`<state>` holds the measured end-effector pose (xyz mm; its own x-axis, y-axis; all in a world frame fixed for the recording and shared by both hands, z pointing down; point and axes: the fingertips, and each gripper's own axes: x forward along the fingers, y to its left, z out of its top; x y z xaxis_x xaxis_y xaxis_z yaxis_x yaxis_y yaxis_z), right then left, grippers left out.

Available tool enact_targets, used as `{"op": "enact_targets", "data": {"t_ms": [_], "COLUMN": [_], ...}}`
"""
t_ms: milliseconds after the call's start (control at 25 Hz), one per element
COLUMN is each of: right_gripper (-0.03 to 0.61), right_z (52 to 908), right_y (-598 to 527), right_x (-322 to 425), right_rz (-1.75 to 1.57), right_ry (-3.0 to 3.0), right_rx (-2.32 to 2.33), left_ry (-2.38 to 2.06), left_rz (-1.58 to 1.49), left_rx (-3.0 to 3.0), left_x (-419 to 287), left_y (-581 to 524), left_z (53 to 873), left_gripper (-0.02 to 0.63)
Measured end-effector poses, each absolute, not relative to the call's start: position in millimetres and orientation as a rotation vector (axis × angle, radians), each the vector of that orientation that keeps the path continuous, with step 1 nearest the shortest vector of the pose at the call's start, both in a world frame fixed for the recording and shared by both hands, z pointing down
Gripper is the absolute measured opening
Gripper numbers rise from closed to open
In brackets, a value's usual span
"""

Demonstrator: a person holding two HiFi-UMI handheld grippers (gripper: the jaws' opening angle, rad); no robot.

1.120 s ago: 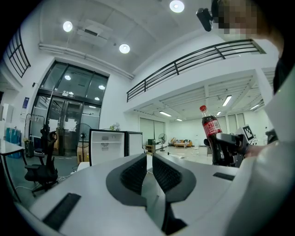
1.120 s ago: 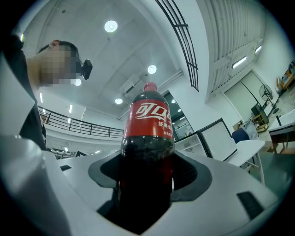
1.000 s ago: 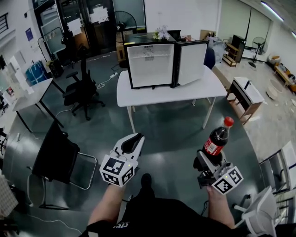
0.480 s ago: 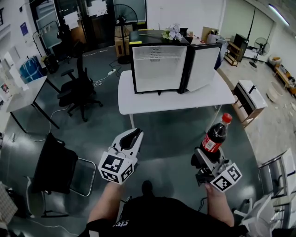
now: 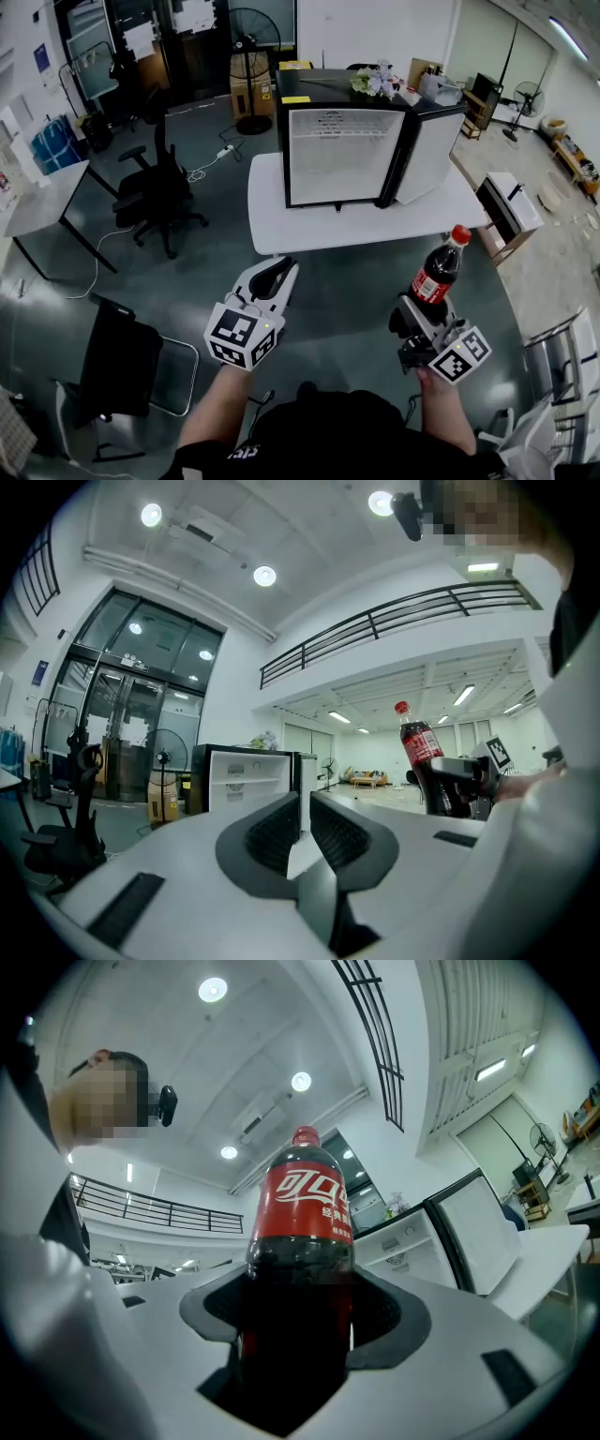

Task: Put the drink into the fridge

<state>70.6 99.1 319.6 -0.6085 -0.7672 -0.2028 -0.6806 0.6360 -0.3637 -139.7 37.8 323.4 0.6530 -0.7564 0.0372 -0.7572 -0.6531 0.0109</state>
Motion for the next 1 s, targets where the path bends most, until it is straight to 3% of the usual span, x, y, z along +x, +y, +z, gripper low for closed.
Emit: {"op": "enact_targets", "data": {"t_ms": [240, 640, 1000], "right_gripper": [0.301, 0.301, 0.301], "right_z": [330, 351, 375], "right_y": [55, -52, -174], "right_x": [54, 78, 116], "right_rz": [-0.369, -0.430, -0.453], "right_ry": [2.541, 2.579, 2.695], "right_rx": [-1.152, -1.150, -1.065], "left_ry": [-1.308, -1.305, -1.306], "left_rz": [0.074, 0.171, 0.218], "left_rx": [2.798, 2.741, 2.685], "left_x": [-159, -131, -63], "left_y": [-4, -99, -219], "left_z": [340, 359, 385], "left_gripper": [0.052, 0.052, 0.052]}}
